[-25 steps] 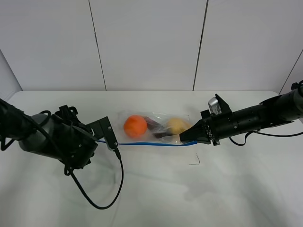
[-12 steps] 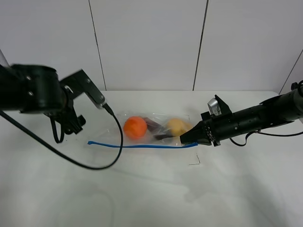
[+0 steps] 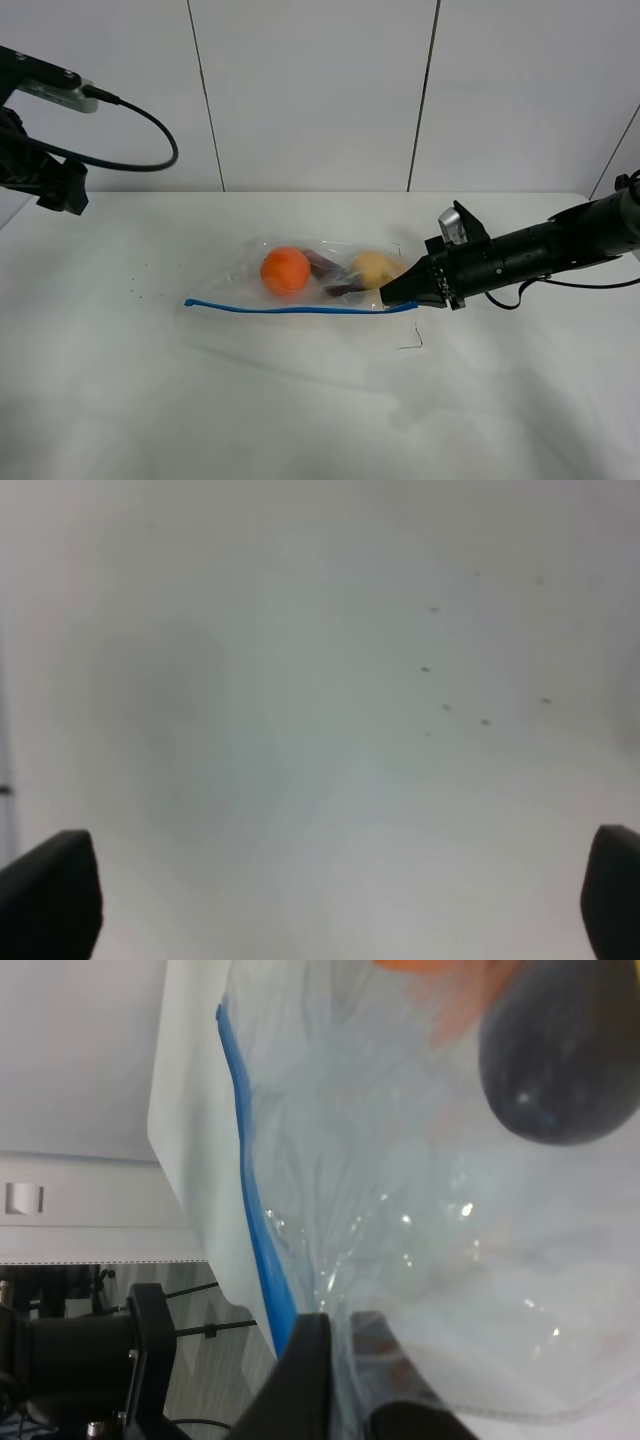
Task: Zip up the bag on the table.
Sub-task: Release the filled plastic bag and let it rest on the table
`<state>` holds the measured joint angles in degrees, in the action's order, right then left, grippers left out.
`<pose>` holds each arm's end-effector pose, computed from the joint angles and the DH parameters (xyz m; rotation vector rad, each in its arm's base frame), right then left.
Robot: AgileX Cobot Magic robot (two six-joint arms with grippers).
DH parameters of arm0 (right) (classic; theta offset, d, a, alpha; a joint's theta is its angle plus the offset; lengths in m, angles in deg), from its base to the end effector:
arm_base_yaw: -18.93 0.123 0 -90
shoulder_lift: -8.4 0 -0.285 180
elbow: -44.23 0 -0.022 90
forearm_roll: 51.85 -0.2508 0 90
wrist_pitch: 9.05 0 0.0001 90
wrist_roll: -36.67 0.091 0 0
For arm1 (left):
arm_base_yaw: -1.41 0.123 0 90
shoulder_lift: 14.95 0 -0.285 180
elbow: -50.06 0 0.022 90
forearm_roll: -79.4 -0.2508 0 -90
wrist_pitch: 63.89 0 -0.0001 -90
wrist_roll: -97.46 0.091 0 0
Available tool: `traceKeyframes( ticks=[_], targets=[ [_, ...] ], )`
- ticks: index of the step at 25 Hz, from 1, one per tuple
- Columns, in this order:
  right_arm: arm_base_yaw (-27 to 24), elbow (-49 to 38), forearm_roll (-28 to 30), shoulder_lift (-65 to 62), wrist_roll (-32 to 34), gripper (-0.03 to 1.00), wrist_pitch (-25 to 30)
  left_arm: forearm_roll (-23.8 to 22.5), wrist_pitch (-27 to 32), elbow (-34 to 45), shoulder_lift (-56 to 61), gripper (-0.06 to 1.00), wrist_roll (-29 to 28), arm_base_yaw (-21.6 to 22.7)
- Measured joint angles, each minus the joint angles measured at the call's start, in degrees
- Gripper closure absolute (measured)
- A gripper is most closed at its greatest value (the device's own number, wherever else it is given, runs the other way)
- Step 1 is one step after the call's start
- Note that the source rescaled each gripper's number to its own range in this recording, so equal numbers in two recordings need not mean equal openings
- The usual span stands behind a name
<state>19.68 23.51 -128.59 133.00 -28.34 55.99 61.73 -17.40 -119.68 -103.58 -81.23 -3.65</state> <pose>0.3278 0.0846 0.1216 -0.2237 2.5526 1.5299 0.2971 -0.0062 0.3190 0.3191 2.4923 0.3404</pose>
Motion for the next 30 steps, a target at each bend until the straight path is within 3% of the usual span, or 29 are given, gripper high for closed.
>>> traceKeyframes(
  ticks=[4,11,22,30],
  targets=[
    [0.0,0.0,0.3,0.0,0.0,0.97,0.0,4.2,1.7,0.0,1.6,-0.05,2.4,4.9],
    [0.0,0.0,1.0,0.0,0.0,0.97,0.0,5.8,6.9,1.1,6.1,-0.05,2.7,5.8],
    [0.0,0.0,1.3,0.0,-0.2,0.97,0.0,8.0,-0.3,19.1,27.8,-0.05,-1.7,5.8],
    [0.0,0.0,1.4,0.0,-0.2,0.97,0.0,7.9,1.2,29.3,44.7,-0.05,-3.9,5.8]
  ],
)
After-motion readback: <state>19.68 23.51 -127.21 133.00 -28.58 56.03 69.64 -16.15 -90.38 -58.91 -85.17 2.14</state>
